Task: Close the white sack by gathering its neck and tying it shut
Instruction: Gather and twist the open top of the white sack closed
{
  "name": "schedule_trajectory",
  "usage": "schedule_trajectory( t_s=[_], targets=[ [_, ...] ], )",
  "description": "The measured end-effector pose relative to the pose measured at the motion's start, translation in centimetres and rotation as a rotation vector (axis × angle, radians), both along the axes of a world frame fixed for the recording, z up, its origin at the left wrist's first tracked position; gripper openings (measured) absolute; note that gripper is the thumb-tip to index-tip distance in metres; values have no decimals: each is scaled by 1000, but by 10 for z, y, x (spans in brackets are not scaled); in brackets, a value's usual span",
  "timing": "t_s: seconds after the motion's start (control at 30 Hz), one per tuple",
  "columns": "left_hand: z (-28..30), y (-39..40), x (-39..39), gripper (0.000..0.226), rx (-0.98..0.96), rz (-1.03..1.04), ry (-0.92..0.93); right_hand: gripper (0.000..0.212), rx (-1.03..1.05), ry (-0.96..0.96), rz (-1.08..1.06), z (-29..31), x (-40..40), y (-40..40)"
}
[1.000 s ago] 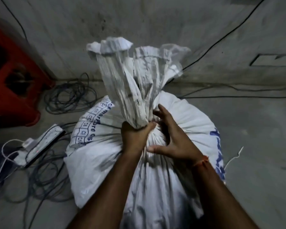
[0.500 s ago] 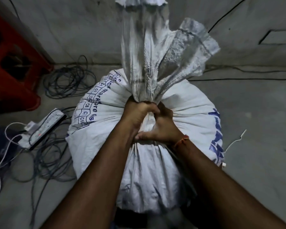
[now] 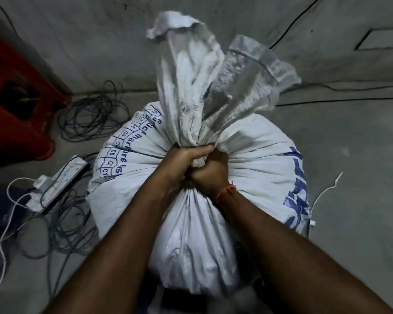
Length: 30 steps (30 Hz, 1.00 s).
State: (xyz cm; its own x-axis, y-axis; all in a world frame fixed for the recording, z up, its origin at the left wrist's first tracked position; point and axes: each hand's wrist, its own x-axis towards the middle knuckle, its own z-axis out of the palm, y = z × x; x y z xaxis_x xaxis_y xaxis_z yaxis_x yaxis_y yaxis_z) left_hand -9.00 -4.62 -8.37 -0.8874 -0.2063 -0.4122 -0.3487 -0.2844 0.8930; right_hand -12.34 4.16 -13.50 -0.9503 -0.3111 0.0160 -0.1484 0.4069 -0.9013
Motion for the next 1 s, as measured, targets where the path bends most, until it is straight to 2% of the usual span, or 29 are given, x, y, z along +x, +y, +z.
schedule_trajectory(
  t_s=[0.03,0.07,0.13,0.17,0.2,0.23,0.4,0.5,0.57,0.63,0.73,0.83,1.0],
  targets=[
    [-1,-11,7,43,-85,-100,25,46,-25,32,-46,1,-3,-7],
    [-3,-21,14,57,-268,-265,60,50,-63,28,-83,-4,-4,-4],
    [-7,-40,25,112,-887,-629,7,54,-45,-113,-139,-7,-8,-9],
    [-10,-43,27,137,-1180,-734,-68,58,-51,-168,-148,-11,-10,-9],
    [-14,-42,28,153,-1352,-753,-105,60,-62,-222,-142,-16,-12,-10],
    [-20,-36,27,161,-1411,-736,-84,61,-97,-263,-129,-20,-15,-11],
    [-43,-12,20,175,-1228,-504,32,54,-255,-416,-173,-39,-23,-5],
    [-53,-13,19,172,-1169,-469,75,34,-358,-419,-156,-42,-22,-7],
    [-53,-23,16,164,-1136,-565,98,27,-431,-432,-137,-41,-23,-9],
    [-51,-46,16,145,-1127,-654,150,29,-496,-440,-119,-37,-23,-10],
    [-54,-63,20,116,-1266,-566,267,23,-569,-411,-97,-31,-22,-11],
    [-67,-49,19,110,-1451,-432,259,18,-539,-419,-110,-35,-22,-12],
    [-88,-53,14,113,-1280,-376,285,26,-282,-326,-143,-56,-25,-18]
  ],
)
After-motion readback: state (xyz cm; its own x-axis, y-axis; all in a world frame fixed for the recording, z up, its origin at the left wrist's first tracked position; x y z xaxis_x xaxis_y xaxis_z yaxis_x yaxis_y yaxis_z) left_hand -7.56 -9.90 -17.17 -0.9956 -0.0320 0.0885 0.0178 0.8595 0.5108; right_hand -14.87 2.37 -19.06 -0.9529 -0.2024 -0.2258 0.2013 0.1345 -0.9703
